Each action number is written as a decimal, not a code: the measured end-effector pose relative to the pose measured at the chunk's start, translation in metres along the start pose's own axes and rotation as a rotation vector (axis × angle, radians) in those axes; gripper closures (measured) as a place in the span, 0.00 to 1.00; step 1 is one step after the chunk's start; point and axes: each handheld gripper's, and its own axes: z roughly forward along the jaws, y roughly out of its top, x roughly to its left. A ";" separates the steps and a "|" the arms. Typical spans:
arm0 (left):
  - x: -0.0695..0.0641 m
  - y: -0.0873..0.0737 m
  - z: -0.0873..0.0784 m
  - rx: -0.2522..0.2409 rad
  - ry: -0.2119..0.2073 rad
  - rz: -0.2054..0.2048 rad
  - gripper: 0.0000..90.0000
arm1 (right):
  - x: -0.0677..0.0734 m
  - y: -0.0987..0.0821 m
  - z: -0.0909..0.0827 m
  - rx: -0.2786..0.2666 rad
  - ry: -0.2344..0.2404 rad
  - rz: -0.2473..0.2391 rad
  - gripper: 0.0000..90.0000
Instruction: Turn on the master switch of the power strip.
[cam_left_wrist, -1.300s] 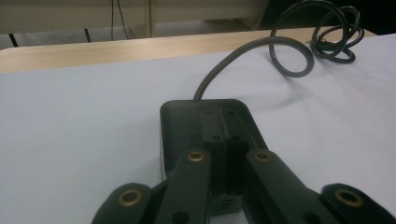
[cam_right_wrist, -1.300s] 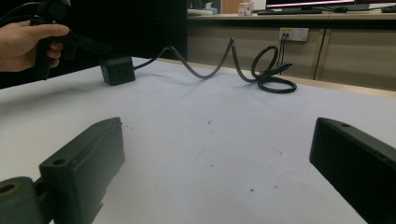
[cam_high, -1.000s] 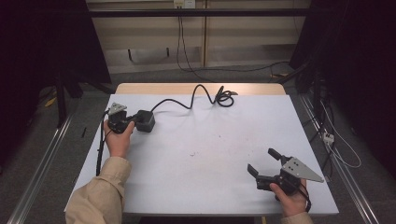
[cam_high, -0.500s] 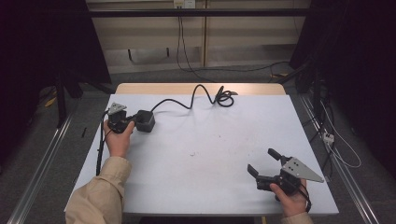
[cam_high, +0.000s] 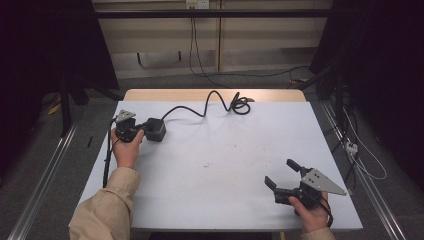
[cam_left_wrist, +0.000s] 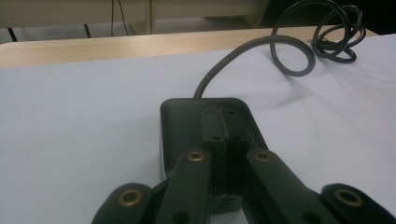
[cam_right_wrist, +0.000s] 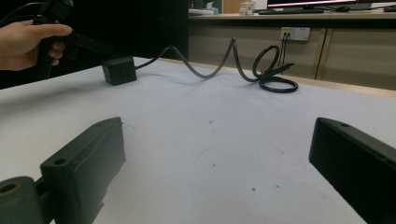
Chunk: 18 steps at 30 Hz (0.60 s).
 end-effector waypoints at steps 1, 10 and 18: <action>0.000 0.000 0.000 -0.002 0.000 -0.002 1.00 | 0.000 0.000 0.000 0.000 0.000 -0.003 0.03; -0.001 0.000 0.000 -0.002 0.002 -0.003 1.00 | 0.000 0.000 0.000 0.000 0.001 -0.002 0.03; -0.002 0.000 0.000 0.004 0.012 0.012 1.00 | 0.000 0.000 0.000 -0.001 0.000 -0.002 0.03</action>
